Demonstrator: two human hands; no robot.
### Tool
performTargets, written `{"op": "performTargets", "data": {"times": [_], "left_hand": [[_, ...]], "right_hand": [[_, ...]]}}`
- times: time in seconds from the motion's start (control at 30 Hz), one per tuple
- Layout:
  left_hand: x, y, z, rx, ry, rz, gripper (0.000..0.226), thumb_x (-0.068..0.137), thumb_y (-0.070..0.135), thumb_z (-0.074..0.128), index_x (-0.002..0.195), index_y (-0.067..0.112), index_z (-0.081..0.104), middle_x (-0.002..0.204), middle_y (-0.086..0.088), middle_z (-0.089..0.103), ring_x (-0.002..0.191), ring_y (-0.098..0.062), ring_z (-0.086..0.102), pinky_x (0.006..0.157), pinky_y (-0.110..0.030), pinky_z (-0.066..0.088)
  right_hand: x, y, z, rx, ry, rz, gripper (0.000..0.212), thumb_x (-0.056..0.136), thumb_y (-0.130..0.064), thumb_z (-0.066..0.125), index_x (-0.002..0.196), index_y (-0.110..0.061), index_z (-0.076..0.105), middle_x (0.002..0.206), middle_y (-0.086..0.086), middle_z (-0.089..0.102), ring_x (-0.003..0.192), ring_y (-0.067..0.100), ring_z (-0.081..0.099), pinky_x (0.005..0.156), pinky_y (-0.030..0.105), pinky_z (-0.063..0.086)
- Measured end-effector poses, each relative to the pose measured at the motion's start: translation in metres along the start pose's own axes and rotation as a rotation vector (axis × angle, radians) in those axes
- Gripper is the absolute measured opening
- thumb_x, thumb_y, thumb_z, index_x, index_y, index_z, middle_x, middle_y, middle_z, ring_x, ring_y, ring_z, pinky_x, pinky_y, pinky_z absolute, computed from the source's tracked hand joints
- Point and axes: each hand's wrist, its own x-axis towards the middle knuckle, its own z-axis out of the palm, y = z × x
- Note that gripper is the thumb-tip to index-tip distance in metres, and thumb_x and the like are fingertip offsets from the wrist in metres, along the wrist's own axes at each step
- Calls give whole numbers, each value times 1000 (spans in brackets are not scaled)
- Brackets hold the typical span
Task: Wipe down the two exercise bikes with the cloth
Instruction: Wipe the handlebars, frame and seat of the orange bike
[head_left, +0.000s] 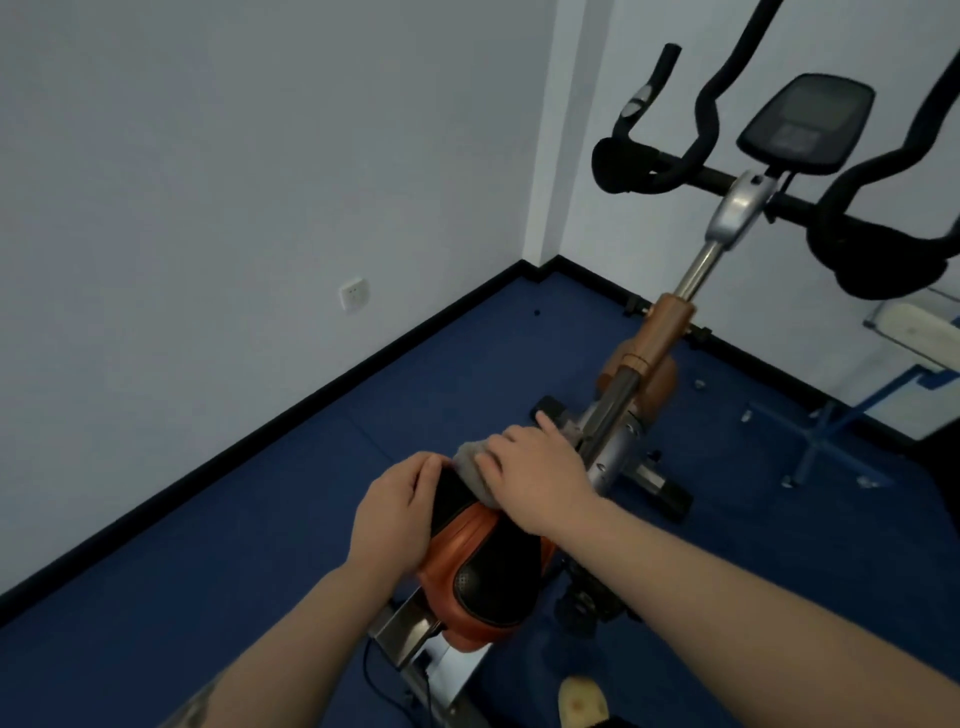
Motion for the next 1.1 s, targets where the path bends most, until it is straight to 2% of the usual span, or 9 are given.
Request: {"op": "performTargets", "data": {"times": [0.23,0.37,0.5,0.6,0.7,0.77,0.83,0.93,1.1], "left_hand": [[1,0,-1,7,10,-7,30,102,36,37,87,47,61,87,23,65,85,8,58,73,-23,50],[4,-2,0,30,6,-5,27,102,35,38,90,40,63,85,19,65,79,4,59,70,-27,52],[3,3,3,264,-6,53,30,102,42,30,90,35,56,80,14,60,71,-1,56,58,-24,44],[1,6,3,381,22,121,35,103,40,26,88,28,55,76,9,59,66,-7,54,59,-31,47],[2,4,2,335,17,102,34,103,39,26,89,28,56,77,10,59,68,-7,55,63,-36,49],[3,2,2,326,22,105,34,102,40,27,88,29,56,77,10,59,68,-5,54,62,-34,49],[5,1,3,312,31,116,34,102,41,27,89,30,57,77,12,59,68,-4,54,61,-31,46],[4,1,4,290,30,110,35,102,41,27,91,30,58,77,12,59,69,-3,53,59,-28,42],[1,-1,2,162,47,76,33,99,39,30,93,31,62,79,12,62,71,-3,56,62,-32,49]], "right_hand": [[17,39,-21,236,-79,476,38,104,-32,29,121,-11,56,123,13,55,113,31,50,94,42,39],[0,8,6,281,10,374,38,102,-22,30,125,-6,55,130,14,50,118,34,42,107,45,28],[15,24,-13,438,-61,686,40,104,-23,33,136,-3,44,139,20,43,128,36,40,105,41,33],[21,12,-20,591,-59,817,39,100,-20,38,133,0,42,139,22,40,128,36,39,102,43,37],[-10,-21,-5,642,74,851,56,98,-27,42,146,-6,22,145,23,29,128,40,38,103,50,39],[-29,-35,5,674,25,851,67,101,-34,36,153,-7,3,153,24,20,131,39,39,105,47,40],[-20,-29,8,752,21,950,67,103,-38,34,152,-2,5,152,24,25,129,37,43,103,43,42],[5,-19,1,900,115,1179,59,102,-41,37,145,-2,26,144,21,43,124,35,50,101,44,45],[-39,-53,4,763,82,1026,58,102,-42,32,148,-8,21,137,16,52,114,32,57,93,41,49]]}}
